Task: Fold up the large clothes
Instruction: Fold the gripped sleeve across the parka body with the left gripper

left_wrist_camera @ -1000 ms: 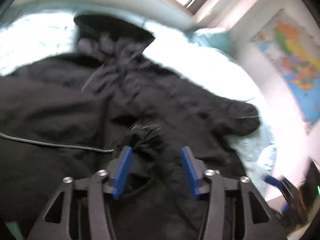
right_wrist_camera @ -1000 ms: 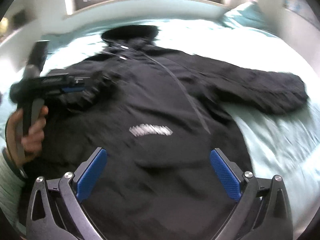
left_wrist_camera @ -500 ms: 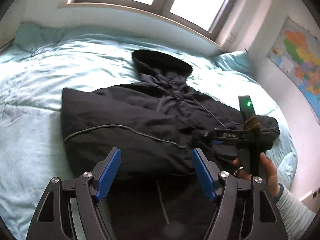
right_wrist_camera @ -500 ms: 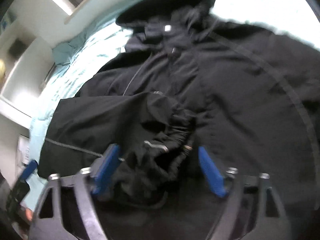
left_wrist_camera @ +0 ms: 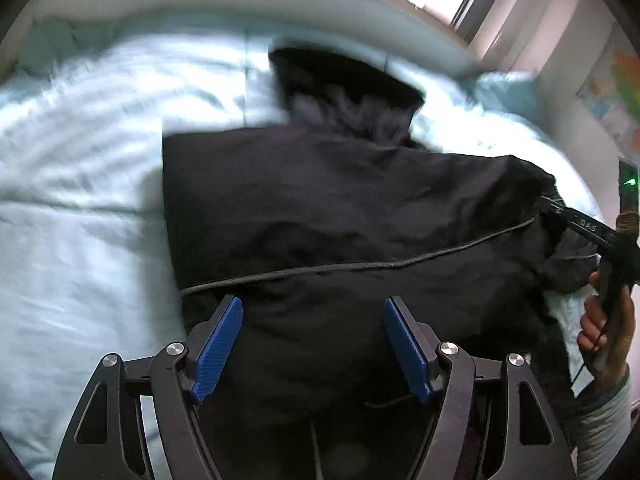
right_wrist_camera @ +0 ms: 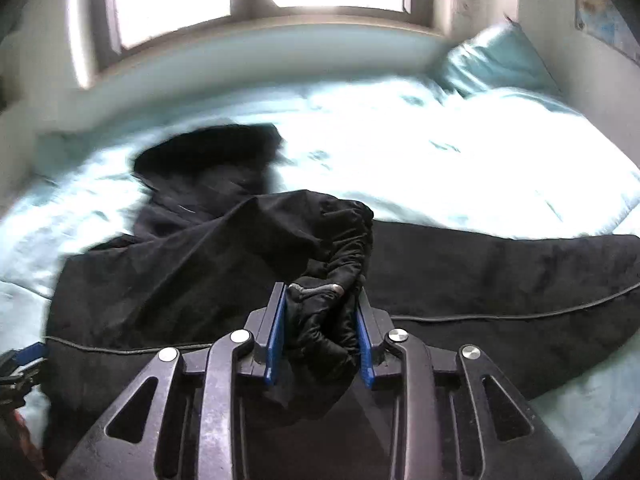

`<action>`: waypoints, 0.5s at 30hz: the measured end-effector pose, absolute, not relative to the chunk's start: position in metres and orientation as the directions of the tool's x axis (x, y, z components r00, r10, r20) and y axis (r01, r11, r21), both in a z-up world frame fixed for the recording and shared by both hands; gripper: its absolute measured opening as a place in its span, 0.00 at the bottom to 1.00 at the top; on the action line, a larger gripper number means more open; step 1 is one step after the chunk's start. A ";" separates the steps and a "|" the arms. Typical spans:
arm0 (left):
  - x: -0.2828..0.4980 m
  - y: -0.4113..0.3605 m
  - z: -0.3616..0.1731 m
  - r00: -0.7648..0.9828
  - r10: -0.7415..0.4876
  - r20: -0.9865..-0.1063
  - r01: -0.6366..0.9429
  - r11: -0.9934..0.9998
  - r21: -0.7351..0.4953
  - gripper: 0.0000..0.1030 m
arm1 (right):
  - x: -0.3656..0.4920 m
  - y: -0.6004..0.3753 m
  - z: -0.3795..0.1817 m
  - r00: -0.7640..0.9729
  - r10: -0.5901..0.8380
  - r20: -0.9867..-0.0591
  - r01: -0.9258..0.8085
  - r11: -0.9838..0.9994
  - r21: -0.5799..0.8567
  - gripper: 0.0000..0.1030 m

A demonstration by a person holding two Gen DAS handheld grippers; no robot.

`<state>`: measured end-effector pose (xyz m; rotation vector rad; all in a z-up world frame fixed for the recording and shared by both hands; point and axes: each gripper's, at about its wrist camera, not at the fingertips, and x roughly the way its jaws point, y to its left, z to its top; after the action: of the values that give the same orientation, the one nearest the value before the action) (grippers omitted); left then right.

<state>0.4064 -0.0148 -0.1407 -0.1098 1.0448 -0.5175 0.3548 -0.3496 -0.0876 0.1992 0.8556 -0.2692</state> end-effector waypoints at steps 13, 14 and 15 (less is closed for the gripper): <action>0.404 -0.034 -0.171 0.427 -0.372 -0.824 0.404 0.894 -0.194 0.73 | 0.339 -0.372 -0.150 0.595 -0.120 -0.795 0.362 0.923 0.132 0.48; 0.403 -0.033 -0.172 0.433 -0.376 -0.819 0.402 0.894 -0.197 0.73 | 0.331 -0.365 -0.136 0.637 -0.108 -0.763 0.345 0.925 0.157 0.49; 0.402 -0.032 -0.171 0.434 -0.378 -0.818 0.400 0.894 -0.201 0.73 | 0.327 -0.359 -0.128 0.658 -0.095 -0.747 0.325 0.931 0.168 0.49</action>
<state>0.4022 -0.0317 -0.1714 0.0246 1.0114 -0.4847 0.3266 -0.3592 -0.1275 0.2999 0.8208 -0.2422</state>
